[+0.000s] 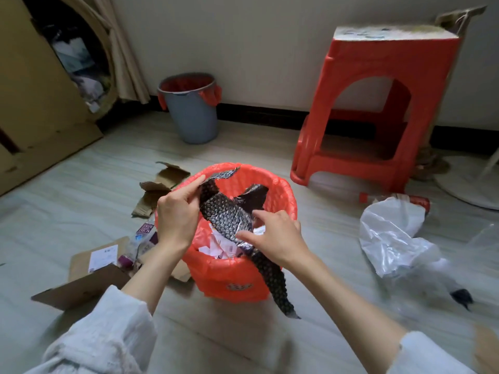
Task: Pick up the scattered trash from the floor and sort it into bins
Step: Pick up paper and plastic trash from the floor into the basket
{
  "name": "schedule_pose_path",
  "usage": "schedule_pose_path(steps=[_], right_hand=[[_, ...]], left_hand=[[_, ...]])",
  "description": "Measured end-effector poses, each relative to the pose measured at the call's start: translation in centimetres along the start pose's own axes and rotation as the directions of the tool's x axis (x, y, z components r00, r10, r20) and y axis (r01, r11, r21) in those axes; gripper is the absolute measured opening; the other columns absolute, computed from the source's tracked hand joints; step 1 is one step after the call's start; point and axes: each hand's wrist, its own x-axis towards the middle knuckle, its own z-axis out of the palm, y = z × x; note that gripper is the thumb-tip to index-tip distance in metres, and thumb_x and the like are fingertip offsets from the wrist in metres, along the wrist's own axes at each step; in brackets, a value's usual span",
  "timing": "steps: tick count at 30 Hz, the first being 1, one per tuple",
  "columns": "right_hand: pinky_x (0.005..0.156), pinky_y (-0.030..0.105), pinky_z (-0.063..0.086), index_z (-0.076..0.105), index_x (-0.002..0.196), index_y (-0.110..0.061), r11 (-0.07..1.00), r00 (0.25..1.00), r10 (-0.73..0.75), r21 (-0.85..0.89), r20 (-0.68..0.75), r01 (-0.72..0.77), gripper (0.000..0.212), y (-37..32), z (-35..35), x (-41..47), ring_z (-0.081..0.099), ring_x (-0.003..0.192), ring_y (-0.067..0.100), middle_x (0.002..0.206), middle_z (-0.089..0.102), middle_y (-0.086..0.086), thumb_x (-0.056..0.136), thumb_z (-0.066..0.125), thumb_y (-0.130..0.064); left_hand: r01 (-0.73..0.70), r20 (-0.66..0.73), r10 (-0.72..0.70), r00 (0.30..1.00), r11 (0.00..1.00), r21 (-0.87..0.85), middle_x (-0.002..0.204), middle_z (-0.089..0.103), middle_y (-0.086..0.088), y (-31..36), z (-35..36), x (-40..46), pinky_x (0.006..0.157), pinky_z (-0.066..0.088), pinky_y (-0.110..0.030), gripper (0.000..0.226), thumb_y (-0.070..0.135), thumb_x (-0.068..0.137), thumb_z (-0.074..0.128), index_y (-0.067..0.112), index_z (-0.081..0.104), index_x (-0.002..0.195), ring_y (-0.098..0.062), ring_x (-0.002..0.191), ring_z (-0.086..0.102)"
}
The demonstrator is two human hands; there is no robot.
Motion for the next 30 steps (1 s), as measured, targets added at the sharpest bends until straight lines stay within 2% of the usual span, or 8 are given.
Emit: schedule_pose_path(steps=[6,8,11,14,16,20,25,30], right_hand=[[0.089,0.041,0.031,0.051,0.1,-0.02,0.997,0.994,0.069,-0.031,0.085,-0.066,0.037,1.3,0.0,-0.3,0.05,0.112,0.019,0.107,0.065,-0.006,0.075,0.068,-0.041],[0.09,0.037,0.038,0.054,0.107,-0.019,0.983,0.989,0.088,0.153,0.121,-0.106,0.037,1.7,-0.2,-0.4,0.056,0.107,0.015,0.099,0.067,-0.009,0.075,0.07,-0.03],[0.07,0.018,0.045,0.059,0.11,-0.014,0.681,0.969,0.175,0.689,0.174,-0.247,0.022,1.7,-1.3,-1.1,0.058,0.079,0.006,0.091,0.068,-0.005,0.087,0.056,-0.014],[0.06,0.021,0.04,0.054,0.094,-0.017,0.277,0.888,0.281,0.855,0.364,-0.438,0.018,1.9,-2.9,-1.4,0.054,0.07,0.006,0.079,0.063,-0.004,0.096,0.043,-0.031],[0.07,0.029,0.046,0.053,0.107,-0.012,0.165,0.87,0.247,0.866,0.427,-0.472,0.04,2.6,-3.4,-1.2,0.058,0.081,0.014,0.087,0.065,0.002,0.091,0.047,-0.048],[0.071,0.026,0.05,0.06,0.093,-0.012,0.307,0.88,0.177,0.824,0.442,-0.476,0.026,2.6,-3.8,-1.8,0.061,0.078,0.017,0.095,0.062,0.007,0.081,0.067,-0.035],[0.062,0.021,0.044,0.057,0.083,-0.015,0.458,0.889,0.163,0.765,0.427,-0.452,0.012,2.6,-3.7,-2.1,0.057,0.059,0.009,0.072,0.063,-0.002,0.081,0.069,-0.014],[0.052,0.02,0.036,0.056,0.083,-0.01,0.467,0.931,0.222,0.807,0.288,-0.361,0.01,2.9,-4.1,-2.1,0.045,0.049,0.007,0.066,0.053,0.002,0.083,0.061,-0.002]], left_hand=[[-0.297,0.054,0.297,0.953,0.955,0.006,0.105,0.069,-0.011,1.4,1.1,-0.6,0.086,0.042,-0.016,0.027,-0.003,0.083,0.059,0.005,0.068,0.108,-0.023,0.095,0.067],[-0.341,0.075,0.339,0.938,0.94,0.01,0.106,0.07,-0.01,1.6,1.6,-0.5,0.09,0.041,-0.016,0.027,-0.001,0.083,0.058,0.006,0.069,0.106,-0.021,0.097,0.067],[-0.304,0.062,0.305,0.95,0.952,-0.027,0.109,0.069,-0.008,2.0,1.7,-0.4,0.093,0.039,-0.014,0.026,-0.001,0.083,0.06,0.008,0.07,0.106,-0.018,0.101,0.064],[-0.326,0.075,0.329,0.941,0.944,-0.048,0.112,0.066,-0.01,2.2,1.7,-0.5,0.093,0.041,-0.015,0.028,-0.004,0.081,0.063,0.008,0.07,0.105,-0.017,0.102,0.06],[-0.381,0.11,0.384,0.917,0.923,-0.05,0.111,0.065,-0.013,2.2,1.9,-0.6,0.09,0.046,-0.02,0.031,-0.008,0.079,0.064,0.008,0.07,0.104,-0.017,0.099,0.059],[-0.471,0.193,0.467,0.863,0.882,-0.029,0.104,0.061,-0.015,2.4,2.3,-1.2,0.086,0.043,-0.02,0.036,-0.012,0.075,0.061,0.009,0.071,0.102,-0.025,0.095,0.059],[-0.512,0.25,0.51,0.823,0.857,-0.064,0.103,0.058,-0.015,3.5,2.5,-1.7,0.089,0.04,-0.018,0.036,-0.003,0.074,0.052,0.006,0.07,0.103,-0.026,0.099,0.056],[-0.101,0.204,0.191,0.96,0.918,-0.384,0.122,0.052,-0.005,6.8,2.3,-2.5,0.097,0.038,-0.012,0.043,-0.005,0.086,0.046,0.018,0.059,0.119,-0.004,0.113,0.047]])
